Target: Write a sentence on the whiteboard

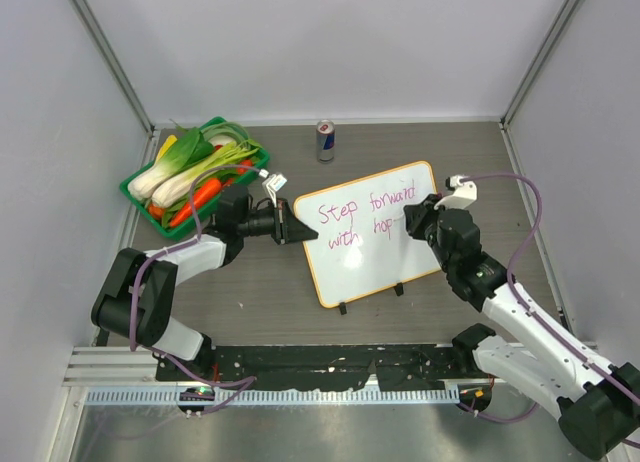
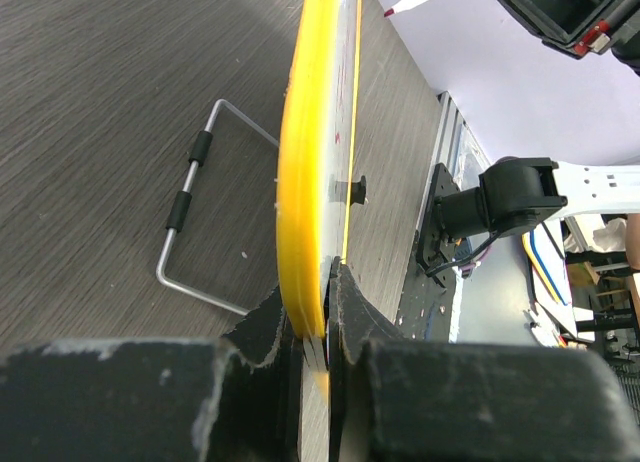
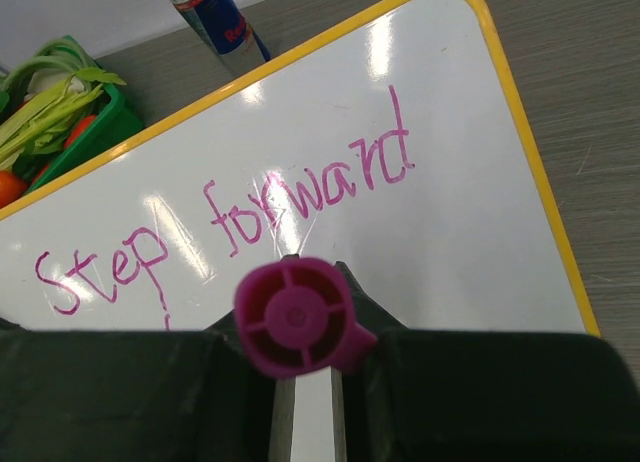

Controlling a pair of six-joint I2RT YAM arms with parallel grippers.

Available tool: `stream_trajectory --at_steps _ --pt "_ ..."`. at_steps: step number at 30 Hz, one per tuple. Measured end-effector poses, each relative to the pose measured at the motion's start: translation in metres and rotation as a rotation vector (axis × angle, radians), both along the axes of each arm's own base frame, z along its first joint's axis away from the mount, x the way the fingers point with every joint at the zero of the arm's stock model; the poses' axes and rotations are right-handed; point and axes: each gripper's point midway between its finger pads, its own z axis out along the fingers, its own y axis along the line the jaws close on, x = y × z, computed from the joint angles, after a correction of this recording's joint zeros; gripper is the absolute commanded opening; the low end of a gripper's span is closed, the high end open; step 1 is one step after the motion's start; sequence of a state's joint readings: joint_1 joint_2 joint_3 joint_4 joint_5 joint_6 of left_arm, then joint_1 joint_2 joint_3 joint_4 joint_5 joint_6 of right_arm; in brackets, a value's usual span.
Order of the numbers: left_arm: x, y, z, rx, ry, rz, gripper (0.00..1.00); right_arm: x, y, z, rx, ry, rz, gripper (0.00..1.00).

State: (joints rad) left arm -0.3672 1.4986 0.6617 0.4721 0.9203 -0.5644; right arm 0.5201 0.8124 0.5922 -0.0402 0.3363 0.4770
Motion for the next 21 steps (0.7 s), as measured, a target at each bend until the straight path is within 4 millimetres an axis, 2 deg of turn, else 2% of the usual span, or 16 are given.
stream_trajectory --at_steps 8,16,21 --pt "0.000 0.000 0.000 0.000 0.000 -0.001 0.00 0.010 -0.013 -0.011 0.001 0.036 -0.029 0.01" --pt "-0.001 -0.001 0.000 0.000 -0.002 -0.003 0.00 0.012 -0.006 -0.013 0.044 0.036 0.014 0.01" --pt "0.000 -0.001 0.000 0.002 0.004 0.000 0.00 0.017 -0.002 -0.021 0.050 0.057 0.025 0.02"
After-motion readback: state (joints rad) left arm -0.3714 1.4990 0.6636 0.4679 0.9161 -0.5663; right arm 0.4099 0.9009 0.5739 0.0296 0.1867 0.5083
